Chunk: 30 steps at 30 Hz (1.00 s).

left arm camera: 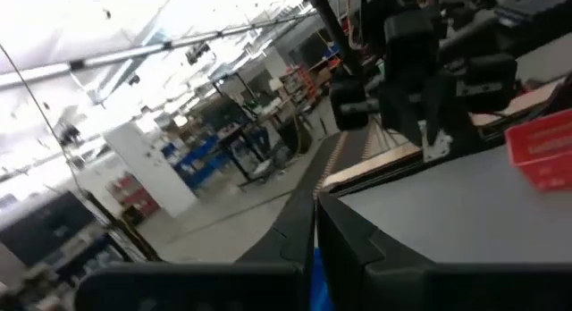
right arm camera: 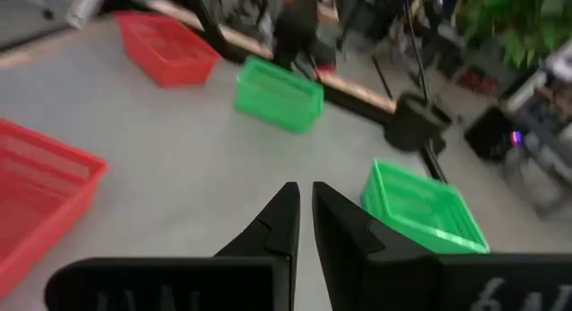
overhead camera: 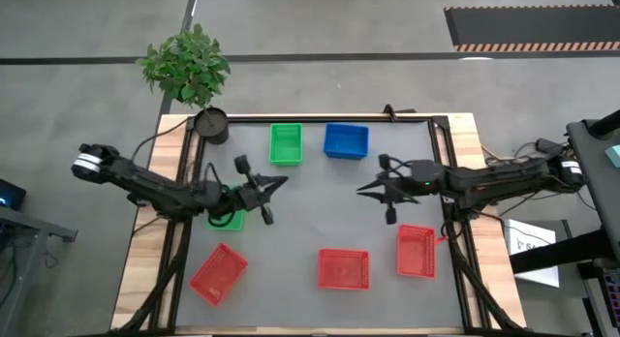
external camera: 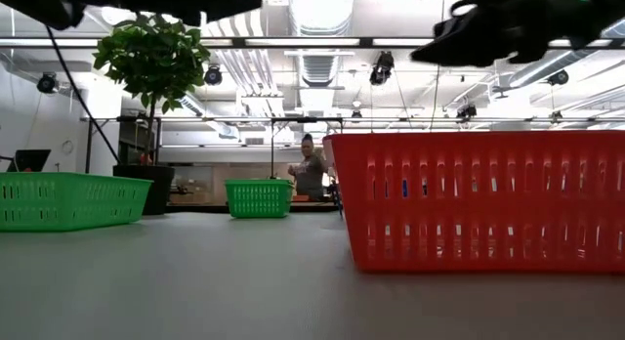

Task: Stack baskets by color
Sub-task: Stack the middle red basket on the left red basket

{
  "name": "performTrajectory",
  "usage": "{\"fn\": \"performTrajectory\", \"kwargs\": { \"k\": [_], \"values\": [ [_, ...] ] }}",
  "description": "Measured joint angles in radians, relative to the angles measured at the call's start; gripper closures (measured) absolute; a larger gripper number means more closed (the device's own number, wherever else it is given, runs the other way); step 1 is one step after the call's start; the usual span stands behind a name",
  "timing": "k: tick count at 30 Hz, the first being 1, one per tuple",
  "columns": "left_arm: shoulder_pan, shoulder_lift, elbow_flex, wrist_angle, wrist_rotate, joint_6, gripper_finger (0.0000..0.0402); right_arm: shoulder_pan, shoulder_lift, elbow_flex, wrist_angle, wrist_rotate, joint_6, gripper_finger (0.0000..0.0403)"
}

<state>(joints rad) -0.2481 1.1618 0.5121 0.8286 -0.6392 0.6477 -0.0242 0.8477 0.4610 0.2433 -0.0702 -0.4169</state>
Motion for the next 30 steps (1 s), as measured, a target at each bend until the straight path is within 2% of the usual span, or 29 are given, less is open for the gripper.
{"fn": "performTrajectory", "kwargs": {
  "k": [5, 8, 12, 18, 21, 24, 27, 30],
  "values": [
    [0.0, 0.127, 0.054, 0.097, 0.001, -0.093, 0.0402, 0.0, -0.149, -0.071, 0.026, -0.042, -0.042, 0.0376],
    [-0.001, 0.198, 0.117, 0.097, 0.002, -0.143, 0.0402, 0.0, -0.224, -0.1, 0.038, -0.056, -0.056, 0.0376],
    [-0.003, 0.296, 0.212, 0.097, 0.006, -0.21, 0.0402, 0.0, -0.319, -0.147, 0.058, -0.128, -0.054, 0.0376],
    [-0.033, 0.427, 0.351, 0.079, 0.007, -0.25, 0.0402, 0.0, -0.439, -0.217, 0.079, -0.139, -0.017, 0.0376],
    [-0.06, 0.46, 0.423, 0.007, 0.008, -0.257, 0.0402, 0.0, -0.493, -0.243, 0.084, -0.14, -0.001, 0.0376],
    [-0.08, 0.472, 0.506, -0.115, 0.011, -0.332, 0.0402, 0.0, -0.544, -0.263, 0.085, -0.14, 0.012, 0.0376],
    [-0.085, 0.472, 0.596, -0.294, 0.034, -0.483, 0.0402, 0.0, -0.584, -0.275, 0.083, -0.14, 0.025, 0.0376],
    [-0.084, 0.472, 0.698, -0.532, 0.135, -0.683, 0.0402, 0.0, -0.609, -0.281, 0.077, -0.14, 0.013, 0.0376]
  ]
}}
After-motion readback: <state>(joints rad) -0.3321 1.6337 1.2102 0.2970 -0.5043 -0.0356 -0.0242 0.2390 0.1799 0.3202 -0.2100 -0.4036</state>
